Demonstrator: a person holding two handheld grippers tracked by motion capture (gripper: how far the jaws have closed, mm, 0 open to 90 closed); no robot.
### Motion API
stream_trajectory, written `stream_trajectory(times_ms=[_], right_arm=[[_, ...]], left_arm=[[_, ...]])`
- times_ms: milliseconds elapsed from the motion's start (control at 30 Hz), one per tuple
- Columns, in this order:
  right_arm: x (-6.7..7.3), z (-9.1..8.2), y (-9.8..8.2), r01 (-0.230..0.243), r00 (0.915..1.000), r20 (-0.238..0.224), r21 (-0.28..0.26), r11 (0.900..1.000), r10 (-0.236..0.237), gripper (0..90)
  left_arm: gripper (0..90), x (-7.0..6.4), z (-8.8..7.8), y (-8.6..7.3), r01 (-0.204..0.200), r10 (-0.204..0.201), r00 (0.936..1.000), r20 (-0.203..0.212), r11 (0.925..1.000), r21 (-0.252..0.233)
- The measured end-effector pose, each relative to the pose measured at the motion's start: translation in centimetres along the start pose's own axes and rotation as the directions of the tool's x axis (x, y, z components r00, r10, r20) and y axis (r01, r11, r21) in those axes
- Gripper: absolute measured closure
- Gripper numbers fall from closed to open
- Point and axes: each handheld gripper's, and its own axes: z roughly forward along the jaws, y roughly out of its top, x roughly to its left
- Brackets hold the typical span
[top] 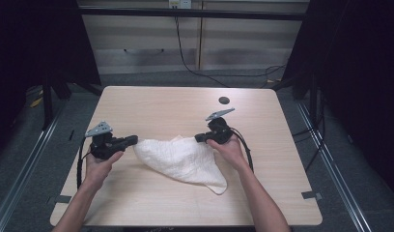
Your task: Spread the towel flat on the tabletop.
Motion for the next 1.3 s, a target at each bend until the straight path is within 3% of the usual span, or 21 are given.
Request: stream_trajectory(times_ms=[167, 433, 600, 733, 867, 1000, 1067, 1200, 1300], right_arm=[[-0.3, -2.6, 1.2, 0.006, 0.9997, 0.022, -0.057, 0.998, -0.005, 88.0], [0.1, -7.3, 5.6, 0.068, 0.9950, 0.082, -0.155, 0.986, -0.056, 88.0], [0.5, -10.1, 7.5, 0.098, 0.9910, 0.111, -0.215, 0.972, -0.076, 88.0], [1.4, -11.0, 7.0, 0.118, 0.9900, 0.103, -0.231, 0.966, -0.096, 88.0], [2.7, -10.9, 4.9, 0.135, 0.9886, 0.092, -0.199, 0.971, -0.119, 88.0], [3.4, -10.0, 1.8, 0.122, 0.9915, 0.065, -0.159, 0.980, -0.113, 88.0], [3.6, -9.4, 0.1, 0.113, 0.9927, 0.056, -0.124, 0.986, -0.107, 88.0], [4.0, -8.3, -3.7, 0.080, 0.9964, 0.035, -0.078, 0.994, -0.077, 87.8], [4.2, -7.5, -6.4, 0.054, 0.9981, 0.033, -0.041, 0.998, -0.052, 87.5]], left_arm=[[87.3, -0.4, -0.2, 2.0, -0.023, 0.023, 0.9997, -0.006, 0.9992, -0.033], [87.3, -1.5, -1.4, 7.7, -0.080, 0.077, 0.9966, -0.031, 0.9883, -0.129], [87.3, -1.8, -2.1, 8.8, -0.092, 0.089, 0.9957, -0.024, 0.9823, -0.164], [87.3, -2.4, -2.5, 7.9, -0.108, 0.106, 0.9942, -0.019, 0.9819, -0.155], [87.3, -2.7, -2.6, 5.4, -0.101, 0.103, 0.9946, 0.011, 0.9881, -0.116], [87.3, -2.5, -1.4, 2.2, -0.068, 0.069, 0.9969, 0.036, 0.9971, -0.035], [87.3, -2.7, -0.6, 0.7, -0.061, 0.061, 0.9972, 0.043, 0.9980, 0.013], [87.3, -3.3, 0.5, -1.8, -0.070, 0.064, 0.9958, 0.066, 0.9926, 0.099], [87.3, -3.9, 1.4, -3.0, -0.087, 0.075, 0.9940, 0.080, 0.9826, 0.164]])
